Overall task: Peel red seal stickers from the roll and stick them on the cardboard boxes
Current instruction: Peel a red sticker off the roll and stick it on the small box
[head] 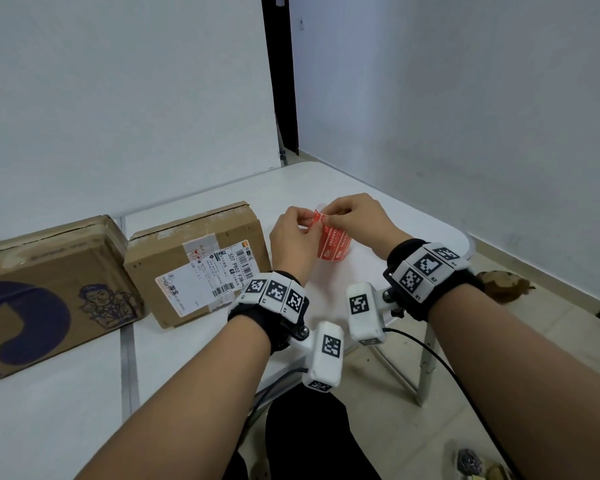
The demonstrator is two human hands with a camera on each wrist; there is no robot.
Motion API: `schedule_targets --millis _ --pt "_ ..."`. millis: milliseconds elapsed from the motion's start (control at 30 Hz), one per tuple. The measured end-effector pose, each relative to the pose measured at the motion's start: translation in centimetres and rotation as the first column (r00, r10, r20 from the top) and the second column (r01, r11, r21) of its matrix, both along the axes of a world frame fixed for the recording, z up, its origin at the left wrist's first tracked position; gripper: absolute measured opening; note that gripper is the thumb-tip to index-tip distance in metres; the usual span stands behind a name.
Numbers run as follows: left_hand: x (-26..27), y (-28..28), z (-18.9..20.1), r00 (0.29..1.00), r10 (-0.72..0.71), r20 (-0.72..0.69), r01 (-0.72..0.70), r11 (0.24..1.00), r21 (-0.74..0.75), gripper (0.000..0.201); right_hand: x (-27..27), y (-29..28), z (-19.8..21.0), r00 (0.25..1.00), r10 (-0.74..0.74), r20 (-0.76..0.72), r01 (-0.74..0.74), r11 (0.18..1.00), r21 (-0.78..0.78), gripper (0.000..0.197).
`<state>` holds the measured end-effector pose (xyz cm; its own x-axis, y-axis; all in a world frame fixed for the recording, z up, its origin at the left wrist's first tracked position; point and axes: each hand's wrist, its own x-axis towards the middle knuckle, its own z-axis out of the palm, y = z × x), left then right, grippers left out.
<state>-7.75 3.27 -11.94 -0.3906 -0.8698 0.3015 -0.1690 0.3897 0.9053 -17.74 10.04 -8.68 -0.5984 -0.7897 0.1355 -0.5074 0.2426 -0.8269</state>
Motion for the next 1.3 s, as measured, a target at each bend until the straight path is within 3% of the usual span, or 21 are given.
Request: schedule_targets --millis 367,900,1067,1300 --pt "0.0 -0.3 0.1 0.999 0.013 -0.041 -0.011 0.999 0.043 0.011 0.5 -0.2 -0.2 1.0 -0.025 0.012 0.025 1.0 -0.011 0.019" --pt "0.1 -0.2 1.3 0.996 0.028 0.089 -0.025 0.999 -0.039 0.014 0.6 -0.7 -0.1 0.999 -0.046 0.007 0.046 0.999 0.0 0.019" --pt "0.1 -0.4 1.8 0.995 0.019 0.099 -0.013 0.998 -0.055 0.014 0.5 -0.7 -0.3 0.998 -0.059 -0.017 0.059 0.998 -0.025 0.013" --pt "0.7 -0.6 2.1 0.997 0.031 0.067 -0.028 0.999 -0.034 0.01 0.4 -1.1 -0.1 0.983 -0.14 -0.116 0.145 0.989 0.035 0.019"
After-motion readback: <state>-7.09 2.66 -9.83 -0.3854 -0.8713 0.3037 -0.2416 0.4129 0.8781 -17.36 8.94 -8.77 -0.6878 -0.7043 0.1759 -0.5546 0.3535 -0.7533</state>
